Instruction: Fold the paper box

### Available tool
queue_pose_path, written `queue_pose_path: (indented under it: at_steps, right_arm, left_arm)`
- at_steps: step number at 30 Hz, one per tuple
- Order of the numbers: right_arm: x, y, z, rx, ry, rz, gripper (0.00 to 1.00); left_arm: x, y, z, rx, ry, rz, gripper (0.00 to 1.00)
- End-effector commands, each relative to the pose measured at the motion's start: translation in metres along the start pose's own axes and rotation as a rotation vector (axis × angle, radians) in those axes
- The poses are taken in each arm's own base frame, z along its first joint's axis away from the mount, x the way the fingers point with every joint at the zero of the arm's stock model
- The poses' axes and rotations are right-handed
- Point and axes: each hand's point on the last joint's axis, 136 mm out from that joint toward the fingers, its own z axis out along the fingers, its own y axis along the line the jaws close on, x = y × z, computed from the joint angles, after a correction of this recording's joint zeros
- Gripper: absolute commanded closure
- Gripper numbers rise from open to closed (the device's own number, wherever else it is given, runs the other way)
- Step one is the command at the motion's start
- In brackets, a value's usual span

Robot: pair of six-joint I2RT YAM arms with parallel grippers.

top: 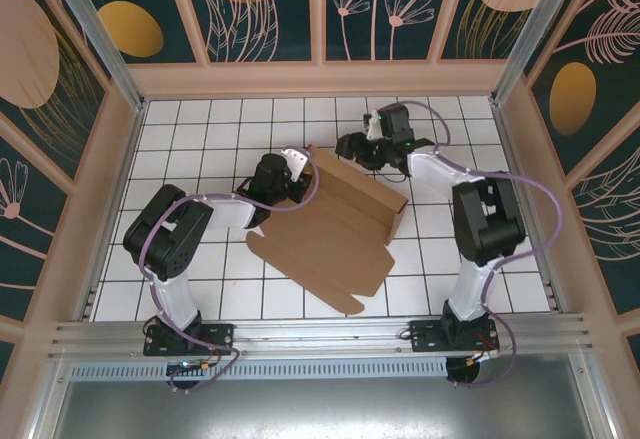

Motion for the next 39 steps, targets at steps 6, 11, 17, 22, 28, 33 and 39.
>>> queue_pose_path:
  at_steps: [6, 11, 17, 22, 28, 33, 39]
  right_arm:
    - [-0.025, 0.033, -0.056, 0.064, -0.122, -0.140, 0.45]
    - [-0.021, 0.048, -0.073, 0.047, -0.137, -0.179, 0.51]
    - [-0.009, 0.062, -0.084, 0.047, -0.134, -0.228, 0.59]
    - [0.015, 0.073, -0.080, 0.037, -0.098, -0.277, 0.75]
    - [0.044, 0.061, -0.072, 0.044, -0.074, -0.283, 0.95]
    - [0.055, 0.039, -0.061, 0.100, -0.025, -0.259, 1.00]
    - [0.053, 0.011, -0.049, 0.204, -0.002, -0.223, 1.00]
  left_arm:
    - [-0.024, 0.003, -0.020, -0.020, -0.057, -0.043, 0.41]
    - [-0.049, 0.005, -0.046, -0.032, -0.129, -0.085, 0.31]
    - [-0.069, 0.008, -0.090, -0.047, -0.210, -0.199, 0.31]
    - [-0.083, 0.021, -0.129, -0.110, -0.269, -0.341, 0.34]
    - [-0.108, 0.046, -0.168, -0.219, -0.263, -0.496, 0.02]
    - [-0.115, 0.037, -0.177, -0.154, -0.204, -0.498, 0.01]
    - [-0.129, 0.045, -0.211, -0.194, -0.322, -0.492, 0.01]
